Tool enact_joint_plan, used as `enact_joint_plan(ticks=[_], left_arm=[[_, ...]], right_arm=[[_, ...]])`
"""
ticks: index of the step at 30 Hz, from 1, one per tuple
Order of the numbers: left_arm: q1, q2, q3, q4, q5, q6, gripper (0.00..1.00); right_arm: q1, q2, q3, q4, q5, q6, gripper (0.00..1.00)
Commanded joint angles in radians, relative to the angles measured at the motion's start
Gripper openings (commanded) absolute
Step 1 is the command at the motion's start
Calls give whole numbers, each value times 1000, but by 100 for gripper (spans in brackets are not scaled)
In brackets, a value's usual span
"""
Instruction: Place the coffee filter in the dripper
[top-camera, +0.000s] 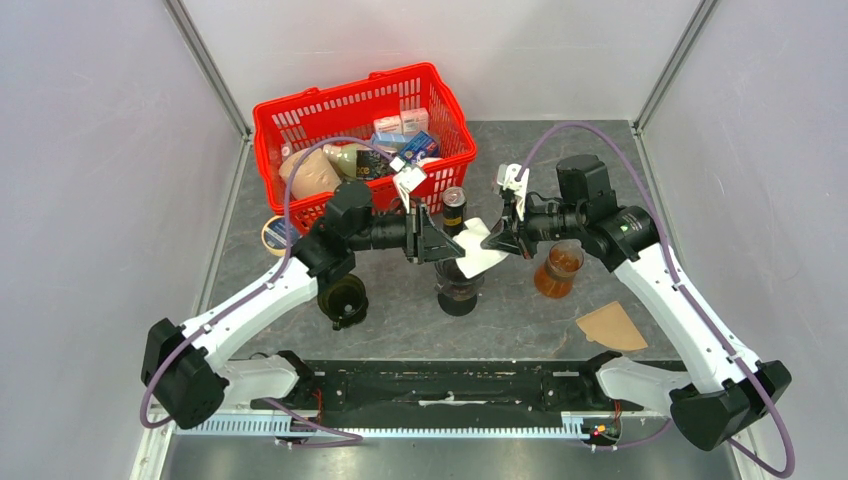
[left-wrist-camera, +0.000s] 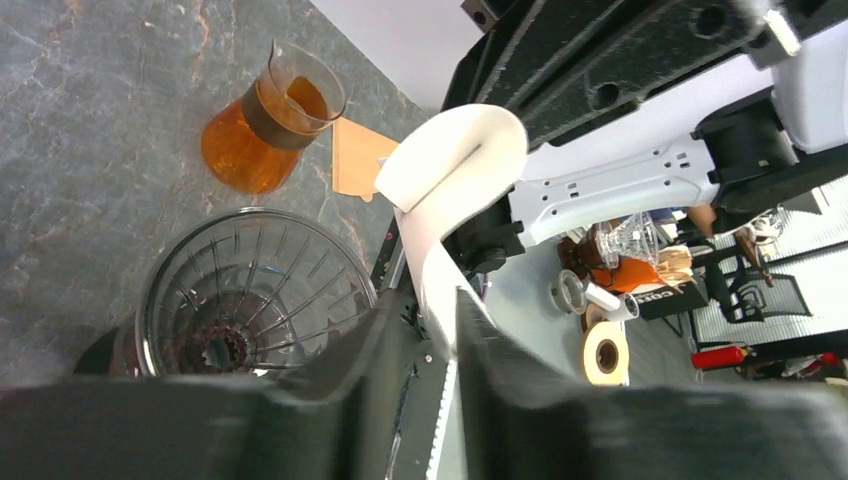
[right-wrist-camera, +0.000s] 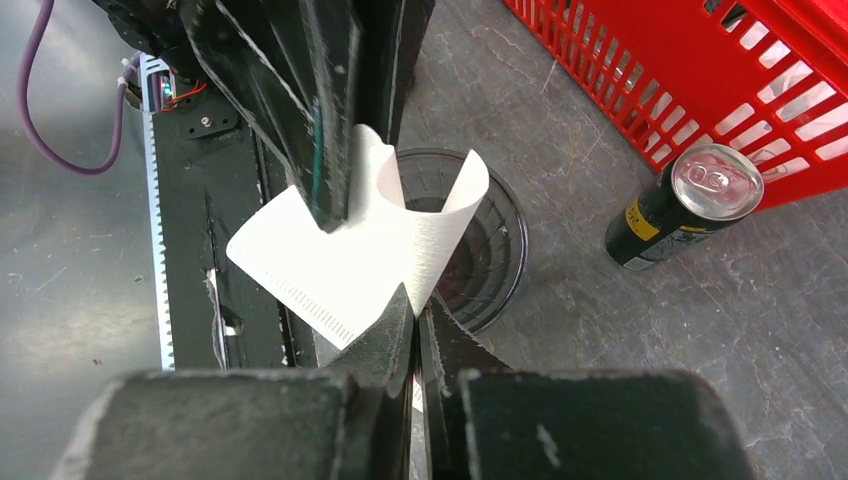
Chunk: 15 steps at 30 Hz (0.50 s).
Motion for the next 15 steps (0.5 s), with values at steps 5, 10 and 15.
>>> enact_joint_plan(ticks=[5, 10, 15], left_arm=[[-28, 25, 47, 12, -83, -14, 2], [-30, 1, 29, 12, -138, 5, 2], [-30, -52, 24, -16, -227, 68, 2]], right_arm=[[7, -11, 44, 8, 71, 27, 14], [6, -26, 45, 61, 215, 123, 60], [6, -92, -7, 241, 548, 439, 94]])
